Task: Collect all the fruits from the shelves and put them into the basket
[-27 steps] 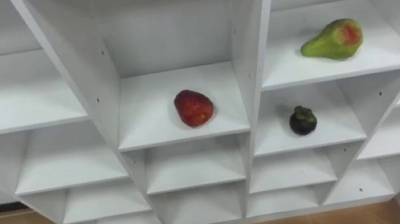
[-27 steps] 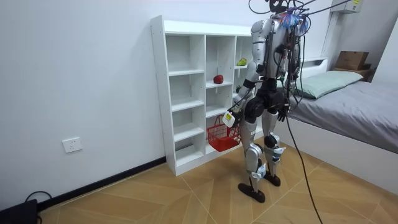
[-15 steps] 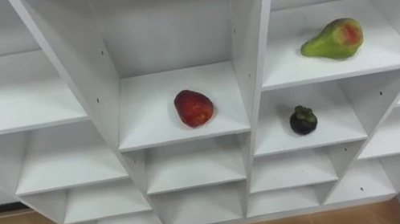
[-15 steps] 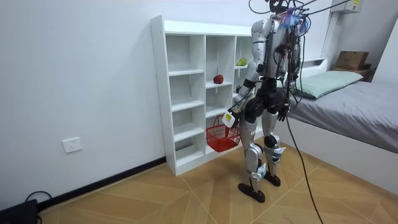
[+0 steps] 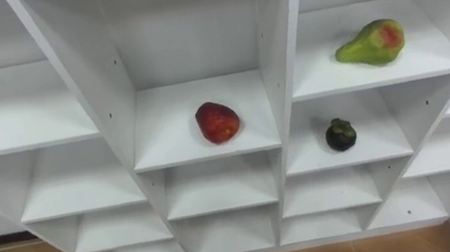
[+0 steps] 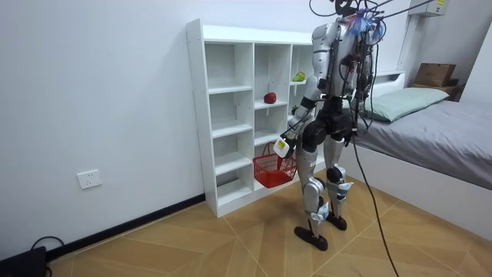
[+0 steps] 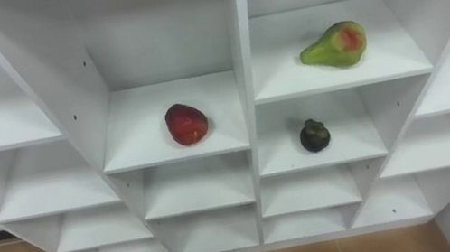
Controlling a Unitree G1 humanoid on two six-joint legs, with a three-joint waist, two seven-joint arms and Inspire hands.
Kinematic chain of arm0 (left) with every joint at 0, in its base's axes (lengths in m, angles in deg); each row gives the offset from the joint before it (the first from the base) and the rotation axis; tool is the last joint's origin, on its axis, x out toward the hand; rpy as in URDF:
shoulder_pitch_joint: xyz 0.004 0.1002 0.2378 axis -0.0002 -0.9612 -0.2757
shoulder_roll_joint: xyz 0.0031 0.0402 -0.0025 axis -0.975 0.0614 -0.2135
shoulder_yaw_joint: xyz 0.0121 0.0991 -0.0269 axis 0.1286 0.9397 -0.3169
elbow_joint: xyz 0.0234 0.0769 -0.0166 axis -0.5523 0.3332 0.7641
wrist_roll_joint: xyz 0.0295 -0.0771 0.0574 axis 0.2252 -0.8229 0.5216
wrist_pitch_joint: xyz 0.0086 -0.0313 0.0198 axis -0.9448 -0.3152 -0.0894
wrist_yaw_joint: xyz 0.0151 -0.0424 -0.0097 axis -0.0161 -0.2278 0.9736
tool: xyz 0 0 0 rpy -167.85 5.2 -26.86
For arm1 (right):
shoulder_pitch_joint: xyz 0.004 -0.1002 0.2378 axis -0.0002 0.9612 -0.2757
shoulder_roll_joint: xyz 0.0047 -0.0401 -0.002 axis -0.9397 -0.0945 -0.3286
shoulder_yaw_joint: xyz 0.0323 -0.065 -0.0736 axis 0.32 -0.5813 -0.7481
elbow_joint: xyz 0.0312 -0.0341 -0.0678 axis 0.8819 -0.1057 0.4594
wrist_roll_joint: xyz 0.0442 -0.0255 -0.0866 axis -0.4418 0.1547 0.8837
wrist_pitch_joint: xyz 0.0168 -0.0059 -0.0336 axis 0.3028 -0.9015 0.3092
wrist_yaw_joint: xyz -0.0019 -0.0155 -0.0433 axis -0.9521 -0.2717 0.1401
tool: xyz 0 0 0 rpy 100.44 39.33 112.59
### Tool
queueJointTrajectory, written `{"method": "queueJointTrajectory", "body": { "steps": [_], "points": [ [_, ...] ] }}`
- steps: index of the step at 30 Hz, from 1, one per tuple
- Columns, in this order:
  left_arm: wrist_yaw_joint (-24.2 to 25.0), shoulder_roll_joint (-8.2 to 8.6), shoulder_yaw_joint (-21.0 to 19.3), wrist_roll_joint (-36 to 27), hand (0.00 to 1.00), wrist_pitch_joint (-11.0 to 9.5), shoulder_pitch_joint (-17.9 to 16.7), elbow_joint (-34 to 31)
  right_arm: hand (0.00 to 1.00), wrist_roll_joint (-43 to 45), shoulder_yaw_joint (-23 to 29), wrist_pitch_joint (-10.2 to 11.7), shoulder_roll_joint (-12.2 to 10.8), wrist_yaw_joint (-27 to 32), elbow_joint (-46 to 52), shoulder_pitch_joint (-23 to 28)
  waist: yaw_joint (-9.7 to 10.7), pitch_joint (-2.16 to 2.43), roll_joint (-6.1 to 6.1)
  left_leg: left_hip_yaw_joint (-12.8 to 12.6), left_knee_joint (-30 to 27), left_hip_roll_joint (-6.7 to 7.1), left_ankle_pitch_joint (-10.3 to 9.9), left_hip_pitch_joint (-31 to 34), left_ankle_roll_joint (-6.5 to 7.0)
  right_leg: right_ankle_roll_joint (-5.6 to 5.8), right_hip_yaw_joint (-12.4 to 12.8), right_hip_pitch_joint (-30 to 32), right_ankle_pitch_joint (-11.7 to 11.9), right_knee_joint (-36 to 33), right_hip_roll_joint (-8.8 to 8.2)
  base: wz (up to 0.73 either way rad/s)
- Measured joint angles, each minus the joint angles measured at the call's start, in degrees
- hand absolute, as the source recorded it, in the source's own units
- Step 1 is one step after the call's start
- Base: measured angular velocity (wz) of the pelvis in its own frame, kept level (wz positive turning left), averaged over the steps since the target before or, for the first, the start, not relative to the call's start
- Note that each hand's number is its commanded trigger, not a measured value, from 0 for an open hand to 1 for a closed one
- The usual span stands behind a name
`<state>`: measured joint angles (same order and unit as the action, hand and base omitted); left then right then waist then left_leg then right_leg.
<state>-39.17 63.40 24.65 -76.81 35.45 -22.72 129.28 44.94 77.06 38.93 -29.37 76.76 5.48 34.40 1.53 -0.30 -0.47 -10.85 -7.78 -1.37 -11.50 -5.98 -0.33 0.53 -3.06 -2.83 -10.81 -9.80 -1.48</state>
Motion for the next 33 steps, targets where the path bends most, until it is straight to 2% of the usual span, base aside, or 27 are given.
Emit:
{"method": "queueJointTrajectory", "body": {
  "steps": [3,5,9,11,13,18,19,25,33],
  "points": [
    [-1.40,0.03,0.11,0.00,1.00,-0.60,0.14,-0.32,0.00,2.51,0.01,0.16,-0.24,2.78,7.87,2.30,0.07,0.13,0.02,0.00,0.00,-0.03,0.00,0.50,0.01,-0.02,0.25,0.80,0.01,-0.41,0.09,-0.05],
    [-1.65,-0.02,0.08,0.10,1.00,-0.83,0.02,-1.02,0.00,3.79,0.00,0.52,-0.27,4.37,13.51,3.57,0.10,-0.02,0.09,0.00,0.04,-0.05,0.00,0.44,0.01,-0.03,0.68,0.93,0.02,-0.83,0.22,-0.09],
    [-1.68,-0.05,0.55,0.43,1.00,-1.99,-0.08,-2.47,0.00,8.96,-0.59,3.50,-0.30,6.85,21.49,4.92,0.29,0.17,0.15,-0.03,0.05,-0.10,0.00,0.20,0.00,-0.10,1.15,0.78,0.07,-0.77,0.41,-0.03],
    [-1.73,-0.07,0.98,0.18,1.00,-2.23,-1.19,-4.45,0.00,11.03,-1.44,4.22,-0.32,7.56,26.11,5.70,0.38,0.18,0.17,-0.03,0.05,-0.12,0.00,0.17,0.00,-0.14,1.34,0.80,0.11,-0.70,0.45,-0.07],
    [-1.58,-0.22,1.74,-0.08,1.00,-3.57,-2.24,-6.04,0.00,12.64,-2.80,4.77,-0.27,8.55,33.44,7.88,0.33,0.15,0.12,-0.12,0.04,-0.11,0.00,0.18,0.00,-0.14,1.45,0.85,0.11,-0.72,0.46,-0.02],
    [-1.26,-0.36,2.25,-0.05,1.00,-3.85,-3.17,-7.14,0.00,12.90,-3.35,5.73,0.01,9.83,45.20,8.89,0.67,0.19,0.02,-0.13,0.02,-0.11,0.00,0.36,0.00,-0.14,1.46,1.25,0.11,-0.83,0.44,-0.01],
    [-1.26,-0.36,2.25,-0.06,1.00,-4.26,-3.66,-7.57,0.00,12.91,-3.37,6.48,0.17,10.56,48.04,9.26,0.54,0.20,0.04,-0.13,0.02,-0.11,0.01,0.52,0.00,-0.14,1.50,1.58,0.10,-0.85,0.44,-0.04],
    [-1.19,-0.37,2.28,-0.05,1.00,-4.67,-4.44,-7.60,0.00,13.43,-4.00,8.72,1.08,14.81,56.70,9.23,-0.21,0.37,0.14,-0.14,0.02,-0.14,0.01,0.56,0.00,-0.18,1.53,1.64,0.18,-0.99,0.48,0.00],
    [-0.77,-0.53,2.29,-0.08,1.00,-4.90,-5.05,-7.39,0.00,15.65,-4.44,9.42,2.63,19.19,59.93,6.32,-0.38,0.34,0.27,-0.14,0.04,-0.14,0.01,0.39,0.01,-0.18,1.88,1.63,0.19,-0.90,0.59,-0.02]
  ]
}}
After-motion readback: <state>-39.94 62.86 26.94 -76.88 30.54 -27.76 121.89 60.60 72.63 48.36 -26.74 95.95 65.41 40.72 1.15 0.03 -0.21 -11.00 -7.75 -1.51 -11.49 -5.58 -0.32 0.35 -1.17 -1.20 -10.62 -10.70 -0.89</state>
